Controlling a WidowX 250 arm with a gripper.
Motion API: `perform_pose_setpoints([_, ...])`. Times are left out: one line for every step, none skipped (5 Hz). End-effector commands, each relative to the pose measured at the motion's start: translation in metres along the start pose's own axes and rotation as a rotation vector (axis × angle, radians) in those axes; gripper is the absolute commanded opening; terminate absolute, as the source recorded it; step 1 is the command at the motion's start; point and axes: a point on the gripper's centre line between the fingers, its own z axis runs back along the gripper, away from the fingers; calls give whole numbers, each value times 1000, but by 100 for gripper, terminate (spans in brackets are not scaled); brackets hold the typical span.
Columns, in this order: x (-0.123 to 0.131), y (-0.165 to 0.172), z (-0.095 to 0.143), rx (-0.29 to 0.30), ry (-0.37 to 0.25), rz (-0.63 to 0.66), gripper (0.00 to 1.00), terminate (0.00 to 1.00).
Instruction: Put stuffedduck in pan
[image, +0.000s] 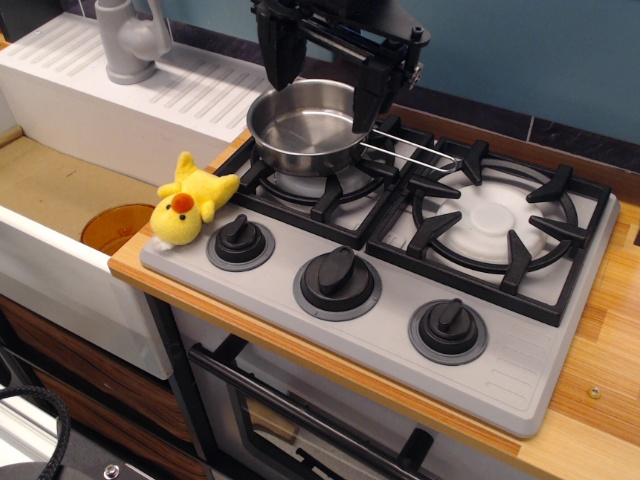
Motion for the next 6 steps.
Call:
perform_pose_setpoints([0, 0, 0, 0, 0, 0, 100, 0])
perform_pose_setpoints([-7, 26, -6, 1, -14, -25, 100, 0])
perform_pose_setpoints([-12, 41, -9, 10, -22, -28, 100, 0])
perform_pose_setpoints([-18, 57, -16, 50, -45, -24, 100, 0])
perform_pose_setpoints([-27, 71, -28, 76, -71, -15, 100, 0])
perform_pose_setpoints([-36, 83, -51, 81, -121, -20, 100, 0])
